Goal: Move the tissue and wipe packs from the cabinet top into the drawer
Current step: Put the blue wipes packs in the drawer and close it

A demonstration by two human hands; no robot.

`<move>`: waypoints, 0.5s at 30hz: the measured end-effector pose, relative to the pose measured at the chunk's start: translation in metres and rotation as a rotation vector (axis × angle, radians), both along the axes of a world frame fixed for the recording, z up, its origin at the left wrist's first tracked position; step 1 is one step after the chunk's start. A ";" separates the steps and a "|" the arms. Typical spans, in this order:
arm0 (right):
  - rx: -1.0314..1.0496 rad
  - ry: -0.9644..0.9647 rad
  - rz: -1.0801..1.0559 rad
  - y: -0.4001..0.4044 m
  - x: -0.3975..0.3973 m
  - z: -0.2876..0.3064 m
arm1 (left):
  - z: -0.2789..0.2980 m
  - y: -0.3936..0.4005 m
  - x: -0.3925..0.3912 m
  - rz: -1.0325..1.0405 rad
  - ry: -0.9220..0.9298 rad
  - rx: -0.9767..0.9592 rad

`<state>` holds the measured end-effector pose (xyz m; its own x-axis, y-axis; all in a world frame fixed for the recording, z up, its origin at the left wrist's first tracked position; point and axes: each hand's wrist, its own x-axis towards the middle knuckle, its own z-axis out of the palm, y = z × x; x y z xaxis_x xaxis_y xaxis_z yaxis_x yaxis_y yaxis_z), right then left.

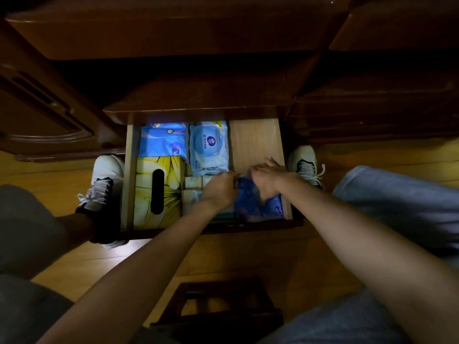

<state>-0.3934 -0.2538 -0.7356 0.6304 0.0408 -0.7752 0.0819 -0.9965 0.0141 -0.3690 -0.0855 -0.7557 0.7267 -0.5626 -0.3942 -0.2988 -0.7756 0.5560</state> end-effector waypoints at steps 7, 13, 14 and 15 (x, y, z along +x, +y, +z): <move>-0.007 0.075 -0.006 0.004 0.017 0.002 | -0.018 0.021 -0.006 -0.254 -0.080 0.251; 0.141 0.207 -0.068 0.000 0.033 0.010 | -0.017 0.024 -0.001 -0.295 -0.054 0.231; 0.178 0.188 -0.118 -0.004 0.037 0.014 | -0.018 0.024 0.000 -0.298 -0.051 0.231; 0.188 0.120 -0.161 -0.008 0.042 0.019 | -0.018 0.026 0.000 -0.301 -0.051 0.227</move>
<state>-0.3514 -0.2621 -0.7162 0.5446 0.0982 -0.8329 -0.0875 -0.9810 -0.1729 -0.3688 -0.0595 -0.7735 0.5642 -0.6560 -0.5013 -0.5545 -0.7510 0.3586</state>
